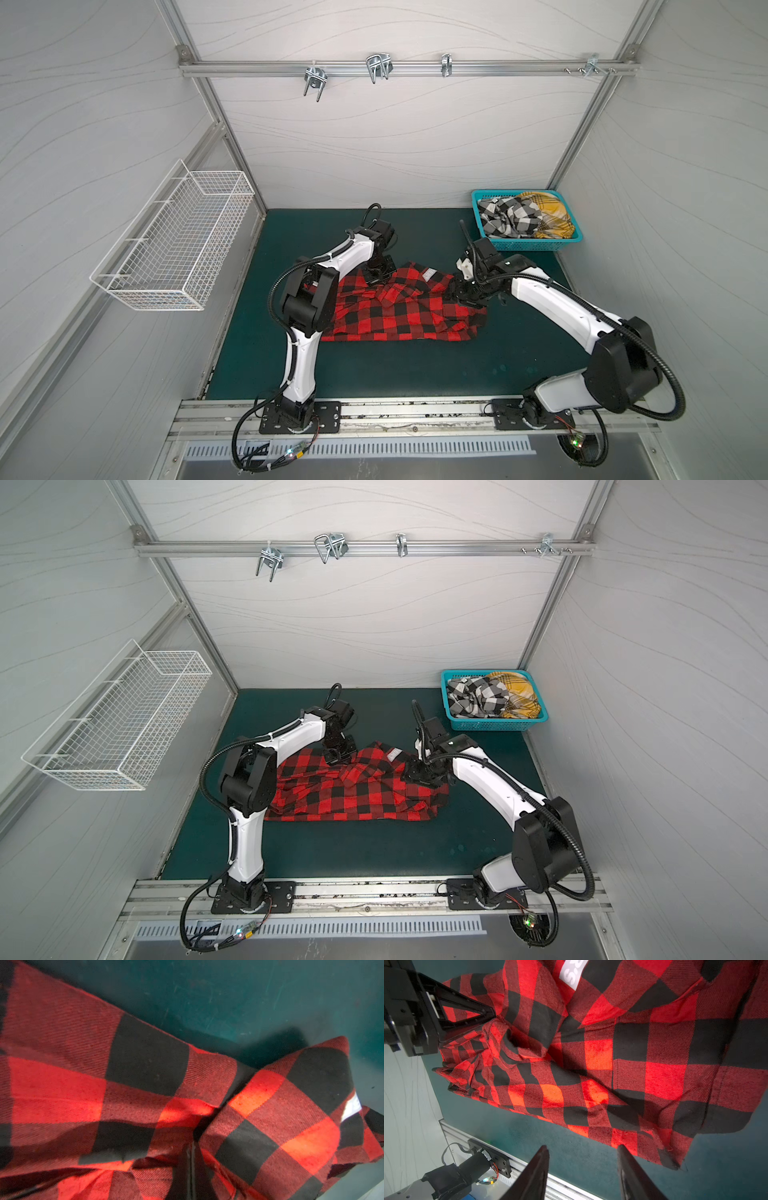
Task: Fold and stack the long sleeve shirts
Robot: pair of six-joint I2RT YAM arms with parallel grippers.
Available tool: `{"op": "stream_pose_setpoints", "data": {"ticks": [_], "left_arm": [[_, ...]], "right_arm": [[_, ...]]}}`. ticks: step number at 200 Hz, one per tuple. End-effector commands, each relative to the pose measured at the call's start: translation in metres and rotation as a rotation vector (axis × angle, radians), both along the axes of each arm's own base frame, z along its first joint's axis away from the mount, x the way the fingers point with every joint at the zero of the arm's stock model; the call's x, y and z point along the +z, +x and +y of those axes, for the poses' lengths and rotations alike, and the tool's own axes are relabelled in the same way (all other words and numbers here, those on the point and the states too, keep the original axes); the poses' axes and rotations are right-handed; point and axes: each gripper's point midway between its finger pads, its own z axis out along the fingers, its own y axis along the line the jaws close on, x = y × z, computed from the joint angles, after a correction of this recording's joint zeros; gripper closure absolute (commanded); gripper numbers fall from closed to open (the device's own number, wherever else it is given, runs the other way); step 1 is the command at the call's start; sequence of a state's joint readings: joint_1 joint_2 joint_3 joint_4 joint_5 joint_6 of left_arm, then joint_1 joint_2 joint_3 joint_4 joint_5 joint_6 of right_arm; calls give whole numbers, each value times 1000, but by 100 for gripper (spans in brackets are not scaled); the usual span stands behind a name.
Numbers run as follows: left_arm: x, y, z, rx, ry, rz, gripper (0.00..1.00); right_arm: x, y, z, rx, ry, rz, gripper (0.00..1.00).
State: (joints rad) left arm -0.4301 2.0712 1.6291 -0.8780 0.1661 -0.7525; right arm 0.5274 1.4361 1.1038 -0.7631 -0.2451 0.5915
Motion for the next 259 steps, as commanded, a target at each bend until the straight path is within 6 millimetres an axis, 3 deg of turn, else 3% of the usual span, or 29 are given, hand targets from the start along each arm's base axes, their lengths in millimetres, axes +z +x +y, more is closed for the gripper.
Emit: {"op": "stream_pose_setpoints", "data": {"ticks": [1, 48, 99, 115, 147, 177, 194, 223, 237, 259], "left_arm": [[48, 13, 3, -8, -24, -154, 100], [162, 15, -8, -7, -209, -520, 100], [267, -7, -12, -42, -375, -788, 100], [291, -15, -12, -66, -393, -852, 100], [311, -34, -16, -141, -459, -914, 100], [308, -44, -2, -120, -426, -931, 100], [306, -48, 2, -108, -413, -922, 100], [314, -44, 1, -80, -425, -924, 100], [328, -40, -3, -62, -462, -941, 100], [353, -33, -9, -34, -524, -976, 100]], "right_arm": [[10, 1, 0, -9, 16, -18, 46], [15, 3, -1, -14, 20, -34, 47], [28, 16, -3, -56, 83, -28, 43], [29, 23, 2, -79, 163, 6, 42], [25, 37, 9, -124, 256, 68, 40], [23, 41, 14, -131, 255, 76, 39], [25, 35, 21, -81, 198, 22, 36], [19, 12, 24, 77, -109, -250, 21], [11, 0, 31, 117, -139, -315, 9], [-1, -1, 37, 89, -127, -341, 4]]}}
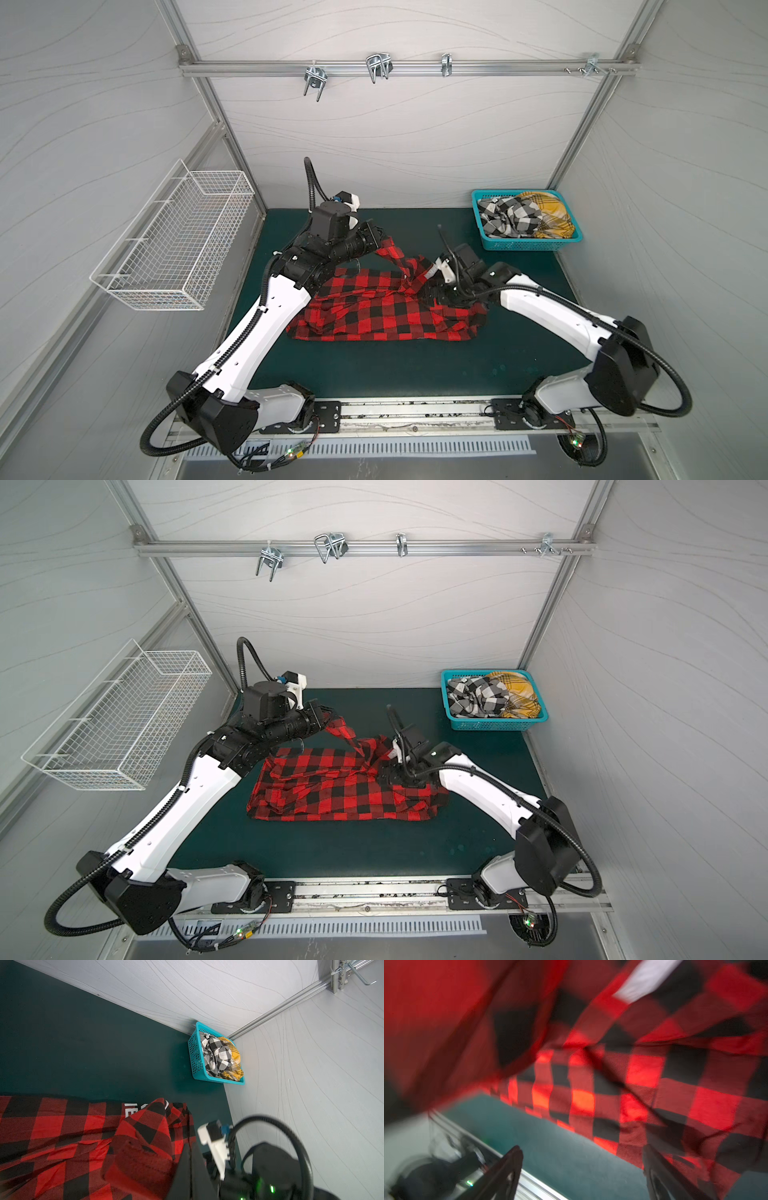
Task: Fold and stack the long sleeve shirts
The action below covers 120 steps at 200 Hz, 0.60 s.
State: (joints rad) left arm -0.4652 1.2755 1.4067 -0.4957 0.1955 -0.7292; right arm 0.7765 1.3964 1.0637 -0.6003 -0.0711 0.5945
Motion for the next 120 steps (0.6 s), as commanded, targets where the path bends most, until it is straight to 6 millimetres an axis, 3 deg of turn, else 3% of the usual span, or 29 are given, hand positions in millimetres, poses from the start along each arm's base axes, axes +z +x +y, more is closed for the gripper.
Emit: {"op": "stream_pose_setpoints", "data": {"ticks": [1, 39, 81, 120], "left_arm": [[55, 11, -8, 10, -113, -108, 100], [78, 17, -21, -22, -182, -120, 100], [62, 14, -19, -16, -163, -83, 100], [58, 12, -19, -19, -157, -69, 100]], "right_arm": [[-10, 20, -17, -86, -80, -130, 4], [-11, 41, 8, -89, -36, -164, 1], [-5, 54, 44, -27, 0, -271, 1], [-16, 67, 63, -52, -108, -429, 1]]}}
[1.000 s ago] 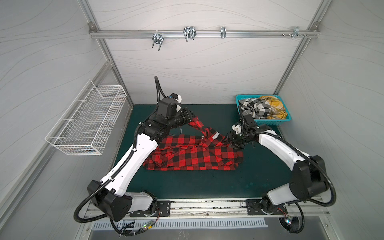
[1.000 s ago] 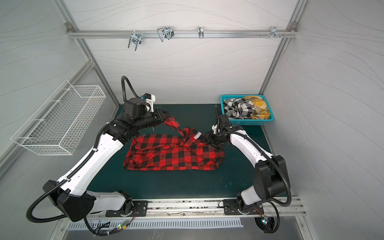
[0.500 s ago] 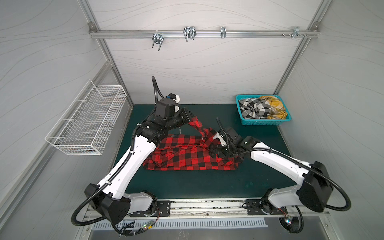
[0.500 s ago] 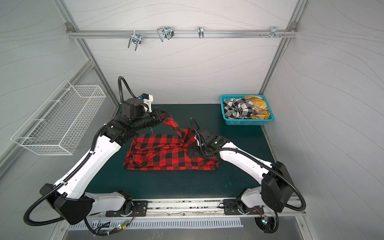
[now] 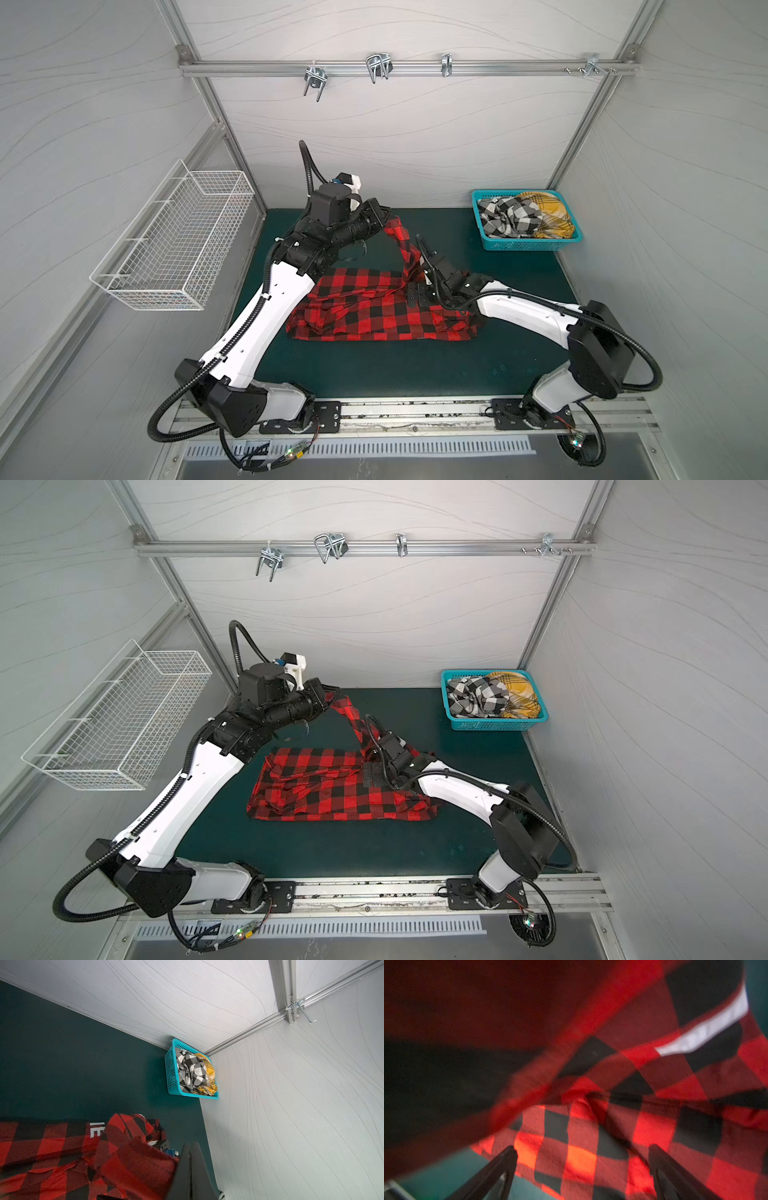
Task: Fold and stack the long sleeve shirts
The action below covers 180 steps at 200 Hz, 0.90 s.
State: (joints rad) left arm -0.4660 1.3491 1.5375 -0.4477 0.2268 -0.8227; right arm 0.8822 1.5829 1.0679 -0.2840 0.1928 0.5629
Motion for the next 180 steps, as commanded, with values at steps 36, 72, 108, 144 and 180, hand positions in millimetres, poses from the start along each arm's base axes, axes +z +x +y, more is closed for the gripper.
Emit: {"op": "stream_pose_setpoints", "data": {"ticks": [36, 72, 108, 144, 180], "left_arm": [[12, -5, -8, -43, -25, -23, 100], [11, -6, -7, -37, -50, -27, 100], [9, -5, -7, -35, -50, -29, 100], [0, -4, -3, -16, -17, -27, 100], [-11, 1, 20, 62, 112, -41, 100]], "right_arm": [[1, 27, 31, -87, -169, -315, 1], [-8, 42, 34, -101, -152, -293, 6], [-21, 44, 22, -109, -186, -254, 21], [-33, 34, 15, -88, -189, -210, 66], [-42, 19, 8, -64, -181, -154, 93]]}}
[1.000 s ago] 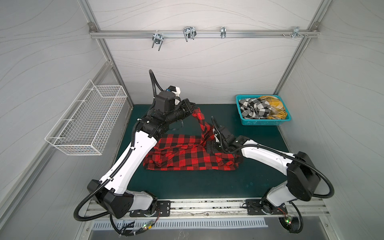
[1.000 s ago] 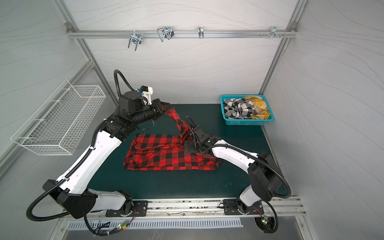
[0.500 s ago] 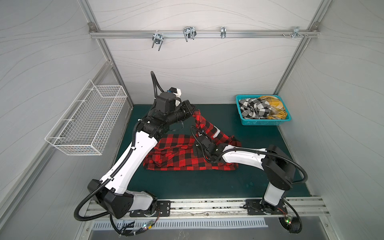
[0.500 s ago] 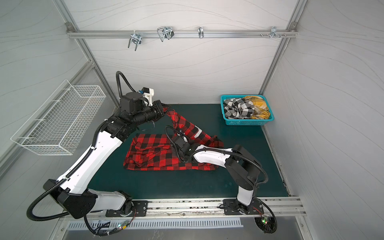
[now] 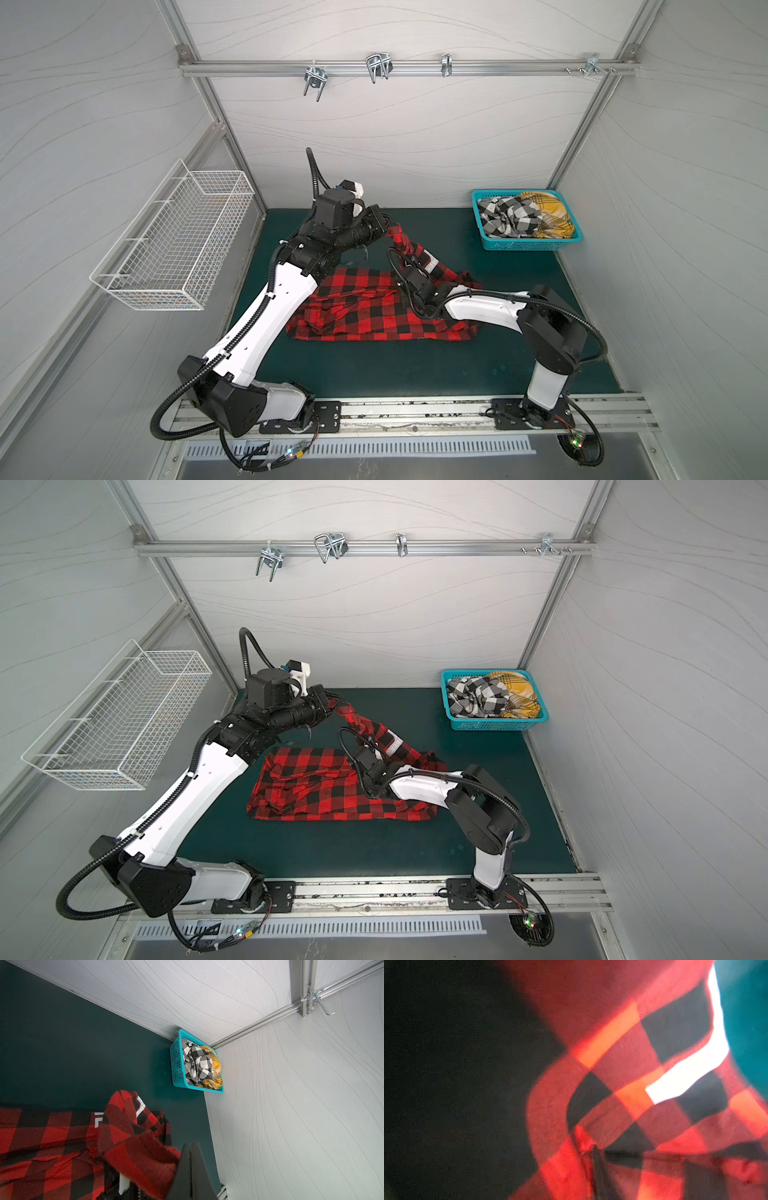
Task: Fold and stack the long sleeve shirts
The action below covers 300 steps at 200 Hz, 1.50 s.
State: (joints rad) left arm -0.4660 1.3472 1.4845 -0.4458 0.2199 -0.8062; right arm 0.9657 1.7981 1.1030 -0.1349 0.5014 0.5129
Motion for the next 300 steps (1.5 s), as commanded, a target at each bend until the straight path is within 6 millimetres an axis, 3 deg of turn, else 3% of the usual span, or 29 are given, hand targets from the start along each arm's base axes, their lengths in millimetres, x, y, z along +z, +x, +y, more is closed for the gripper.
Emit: {"op": "stream_pose_setpoints", "data": {"ticks": [1, 16, 30, 52, 66, 93, 102, 114, 121, 136, 147, 161, 177, 193, 207, 221, 230, 250, 270, 300], "left_arm": [[11, 1, 20, 61, 83, -77, 100], [3, 6, 39, 101, 187, -110, 100], [-18, 11, 64, 139, 270, -105, 100], [-68, 17, 104, 184, 288, -53, 100], [-111, 16, 125, 203, 277, -10, 100], [-186, 4, 140, 180, 330, 90, 100], [-206, 0, 138, 156, 336, 116, 100], [-223, -3, 139, 158, 344, 173, 100], [-226, -4, 142, 173, 347, 218, 97], [-232, -6, 143, 186, 345, 292, 94], [-242, -13, 155, 246, 373, 368, 88], [-254, -28, 169, 313, 386, 451, 68], [-262, -53, 194, 433, 439, 564, 59], [-258, -77, 217, 543, 503, 644, 48], [-251, -84, 215, 550, 477, 657, 39], [-248, -84, 199, 515, 377, 666, 35], [-250, -85, 190, 496, 327, 693, 20], [-265, -93, 177, 473, 256, 807, 12], [-280, -92, 169, 460, 211, 847, 12], [-293, -87, 163, 451, 196, 882, 26]], "right_arm": [[1, -12, -8, 8, 18, 39, 93], [-3, -22, -10, 37, 15, 72, 93], [-7, -34, -10, 82, -11, 100, 93], [-9, -48, -13, 122, -89, 111, 94], [-15, -54, -13, 146, -122, 129, 94], [-27, -66, -5, 194, -151, 173, 94], [-30, -71, -1, 212, -157, 192, 87], [-30, -77, 2, 232, -164, 208, 64], [-28, -81, 1, 238, -168, 209, 52], [-16, -86, -3, 238, -156, 205, 37], [-3, -89, -8, 233, -141, 197, 25], [16, -94, -14, 242, -118, 185, 22], [37, -100, -26, 249, -93, 170, 21], [58, -106, -37, 249, -50, 161, 19], [71, -108, -46, 229, 19, 193, 18], [77, -103, -52, 193, 109, 271, 20], [79, -98, -55, 161, 166, 333, 22], [78, -84, -57, 109, 276, 489, 27], [70, -70, -54, 88, 311, 594, 37], [50, -51, -54, 38, 346, 712, 57]]}}
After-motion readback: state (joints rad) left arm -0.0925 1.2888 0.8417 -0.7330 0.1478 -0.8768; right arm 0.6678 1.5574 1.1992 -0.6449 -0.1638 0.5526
